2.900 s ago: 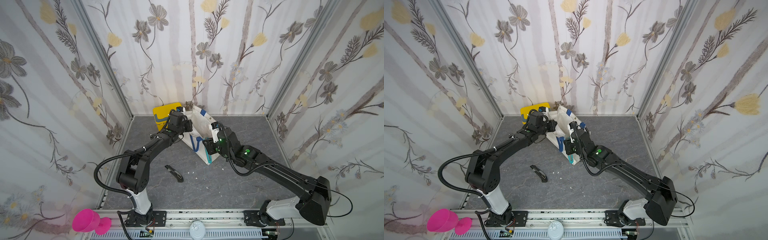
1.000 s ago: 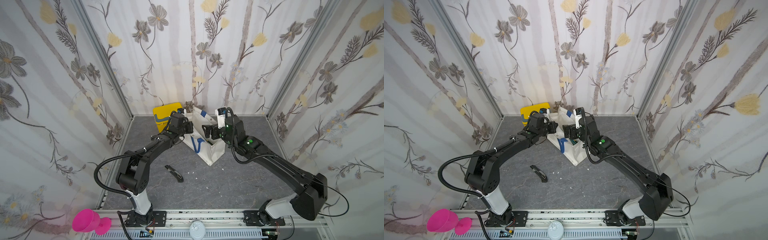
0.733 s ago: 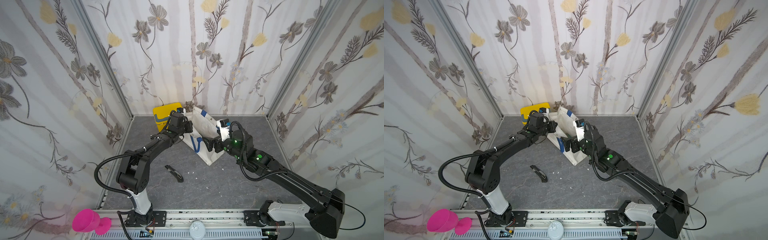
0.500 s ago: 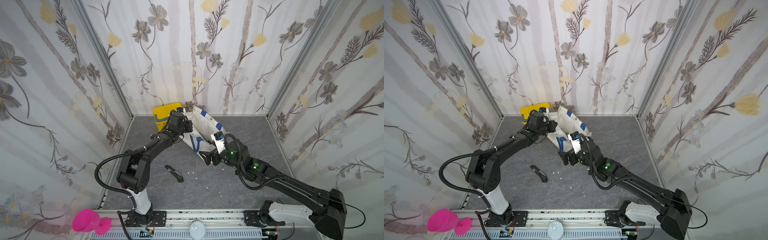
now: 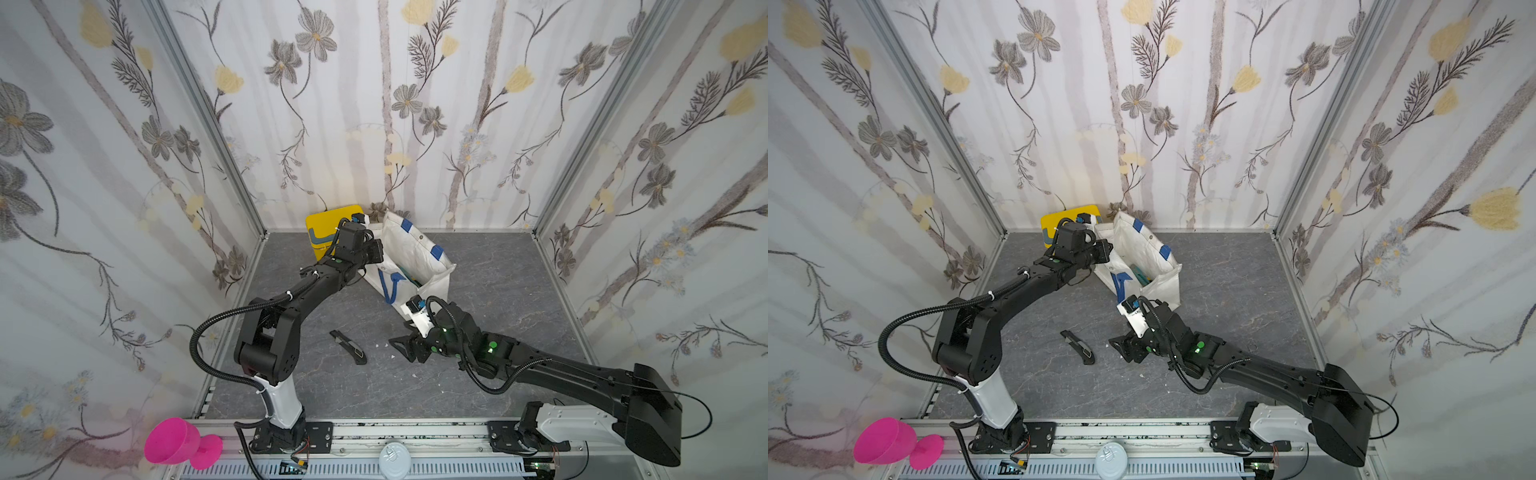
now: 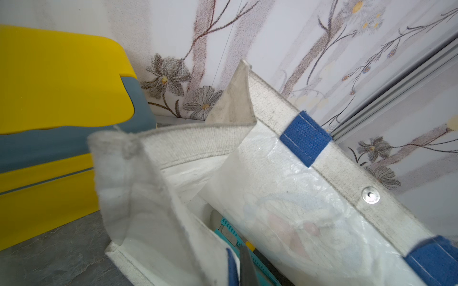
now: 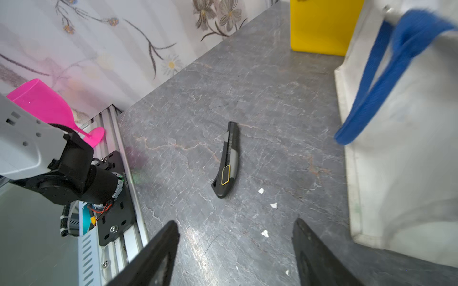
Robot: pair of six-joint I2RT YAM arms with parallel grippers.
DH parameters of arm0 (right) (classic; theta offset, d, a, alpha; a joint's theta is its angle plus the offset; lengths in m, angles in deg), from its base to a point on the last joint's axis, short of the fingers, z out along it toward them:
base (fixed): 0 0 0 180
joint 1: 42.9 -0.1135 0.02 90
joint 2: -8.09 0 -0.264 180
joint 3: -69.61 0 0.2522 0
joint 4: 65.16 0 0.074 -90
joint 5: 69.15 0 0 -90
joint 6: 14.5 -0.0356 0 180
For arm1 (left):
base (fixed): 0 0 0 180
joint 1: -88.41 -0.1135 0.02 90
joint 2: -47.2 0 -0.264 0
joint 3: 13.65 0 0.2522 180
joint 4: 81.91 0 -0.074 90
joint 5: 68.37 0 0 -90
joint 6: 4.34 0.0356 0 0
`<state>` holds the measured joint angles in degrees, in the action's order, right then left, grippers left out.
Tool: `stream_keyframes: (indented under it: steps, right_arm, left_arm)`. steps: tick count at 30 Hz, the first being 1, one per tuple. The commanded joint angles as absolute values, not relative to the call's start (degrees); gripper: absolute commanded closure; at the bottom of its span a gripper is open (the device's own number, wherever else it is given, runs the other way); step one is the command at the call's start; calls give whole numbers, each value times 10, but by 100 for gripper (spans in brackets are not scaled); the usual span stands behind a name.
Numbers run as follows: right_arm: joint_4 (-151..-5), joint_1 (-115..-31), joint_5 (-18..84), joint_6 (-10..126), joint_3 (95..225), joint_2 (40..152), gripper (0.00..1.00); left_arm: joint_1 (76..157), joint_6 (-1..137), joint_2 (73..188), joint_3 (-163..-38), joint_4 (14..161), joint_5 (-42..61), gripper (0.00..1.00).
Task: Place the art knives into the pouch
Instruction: Pick up the utility knife at the center of the board.
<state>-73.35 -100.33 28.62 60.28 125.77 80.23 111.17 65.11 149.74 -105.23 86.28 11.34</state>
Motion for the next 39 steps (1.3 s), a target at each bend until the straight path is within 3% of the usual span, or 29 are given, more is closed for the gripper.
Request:
stream_keyframes:
  steps: [1,17,39]
  right_arm:
    - [-682,-1005,342,593,1251,842,35]
    - [-765,-1052,300,636,1409,1087,36]
    - [-863,-1095,226,632,1548,1221,33]
  left_arm:
    - [1111,662,1495,-1061,874,120,100]
    - [1106,673,1500,-1073,855,113,100]
    - [1098,670,1492,-1061,861,100,100]
